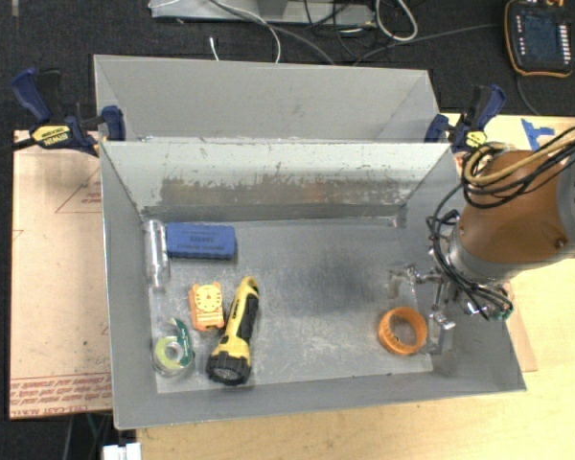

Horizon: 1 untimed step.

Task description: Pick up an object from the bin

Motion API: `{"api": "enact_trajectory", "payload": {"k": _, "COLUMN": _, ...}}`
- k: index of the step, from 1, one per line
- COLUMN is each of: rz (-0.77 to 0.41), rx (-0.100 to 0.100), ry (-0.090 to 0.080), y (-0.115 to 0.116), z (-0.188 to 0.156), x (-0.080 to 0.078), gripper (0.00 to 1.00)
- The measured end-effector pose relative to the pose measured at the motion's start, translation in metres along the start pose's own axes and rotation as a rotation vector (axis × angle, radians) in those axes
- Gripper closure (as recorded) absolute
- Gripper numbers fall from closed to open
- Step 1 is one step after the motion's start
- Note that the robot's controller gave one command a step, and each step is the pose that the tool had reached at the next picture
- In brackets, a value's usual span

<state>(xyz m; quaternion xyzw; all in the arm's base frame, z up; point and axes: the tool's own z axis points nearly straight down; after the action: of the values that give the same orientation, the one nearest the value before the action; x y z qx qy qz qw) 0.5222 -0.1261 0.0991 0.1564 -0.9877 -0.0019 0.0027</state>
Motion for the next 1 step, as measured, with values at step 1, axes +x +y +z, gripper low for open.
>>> {"api": "enact_trajectory", "payload": {"k": 1, "rz": 0.042, "rx": 0.001, "ry": -0.015, "y": -0.0129, "z": 0.0293, "x": 0.004, "gripper": 0.0}}
